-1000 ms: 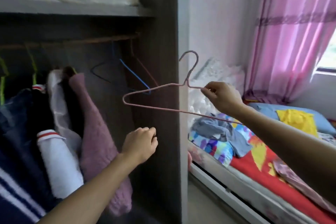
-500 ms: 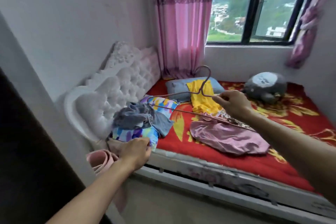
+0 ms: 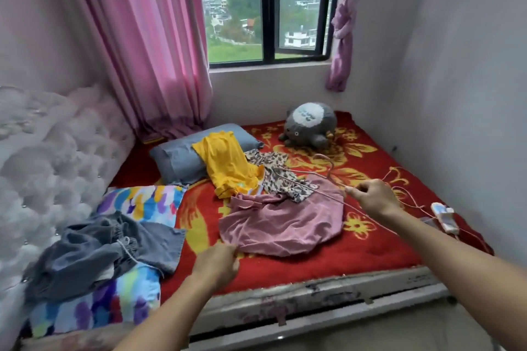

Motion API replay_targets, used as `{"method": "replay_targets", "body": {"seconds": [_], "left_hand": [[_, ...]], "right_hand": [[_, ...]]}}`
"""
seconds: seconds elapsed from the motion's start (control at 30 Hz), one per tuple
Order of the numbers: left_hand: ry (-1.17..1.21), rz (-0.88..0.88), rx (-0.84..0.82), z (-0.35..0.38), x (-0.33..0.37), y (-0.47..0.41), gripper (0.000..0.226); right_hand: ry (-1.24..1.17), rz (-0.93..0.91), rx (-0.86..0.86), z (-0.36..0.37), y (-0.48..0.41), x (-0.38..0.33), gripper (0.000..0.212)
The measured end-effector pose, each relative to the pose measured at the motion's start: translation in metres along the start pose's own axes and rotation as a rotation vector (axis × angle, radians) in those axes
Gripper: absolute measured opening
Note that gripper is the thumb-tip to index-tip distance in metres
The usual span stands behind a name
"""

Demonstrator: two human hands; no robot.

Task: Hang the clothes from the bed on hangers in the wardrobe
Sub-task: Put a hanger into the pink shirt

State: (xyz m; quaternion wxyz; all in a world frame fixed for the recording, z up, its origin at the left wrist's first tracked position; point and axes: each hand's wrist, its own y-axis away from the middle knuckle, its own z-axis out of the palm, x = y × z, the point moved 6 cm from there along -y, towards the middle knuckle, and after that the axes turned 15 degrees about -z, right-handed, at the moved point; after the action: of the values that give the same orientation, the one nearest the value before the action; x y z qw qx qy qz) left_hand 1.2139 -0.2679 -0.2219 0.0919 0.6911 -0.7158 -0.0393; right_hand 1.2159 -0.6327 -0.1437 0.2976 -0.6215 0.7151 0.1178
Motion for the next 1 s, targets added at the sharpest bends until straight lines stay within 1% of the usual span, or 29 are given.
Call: {"method": "replay_targets", "body": {"seconds": [0.1,0.17,0.3,0.43,0.5,0.6,0.7,0.8,1.0], "left_hand": [[0.024,0.083,-0.048,0.015,0.032,-0.037,0.023],[0.018,0.112,-0.066,0.025,0.052,-0.059,0.021],[-0.035,0.159,-0.102,0.041,0.093,-0.106,0.021],[-0.082,0.152,-0.145,0.056,0.132,-0.174,0.019],[-0.084,0.114,-0.165,0.068,0.156,-0.220,0.023],[-0.095,0.061,-0.195,0.079,0.179,-0.256,0.026],[-0.073,0.034,-0.252,0.109,0.206,-0.293,0.026],[-0.071,0.023,-0.340,0.146,0.222,-0.307,0.024],[-0.127,0.013,-0.511,0.248,0.224,-0.324,0.025]], "right_hand": [[-0.004,0.106,0.026,-0.005,-0.012,0.043,0.045],[-0.012,0.153,0.042,-0.008,-0.024,0.072,0.048],[-0.013,0.243,0.041,0.001,-0.060,0.132,0.048],[-0.032,0.280,0.016,0.030,-0.122,0.187,0.045],[-0.051,0.307,-0.022,0.051,-0.164,0.219,0.043],[-0.056,0.342,-0.077,0.078,-0.200,0.248,0.036],[-0.039,0.356,-0.125,0.103,-0.246,0.283,0.027],[-0.018,0.353,-0.150,0.134,-0.284,0.314,0.024],[-0.036,0.357,-0.159,0.223,-0.318,0.375,0.020]]}}
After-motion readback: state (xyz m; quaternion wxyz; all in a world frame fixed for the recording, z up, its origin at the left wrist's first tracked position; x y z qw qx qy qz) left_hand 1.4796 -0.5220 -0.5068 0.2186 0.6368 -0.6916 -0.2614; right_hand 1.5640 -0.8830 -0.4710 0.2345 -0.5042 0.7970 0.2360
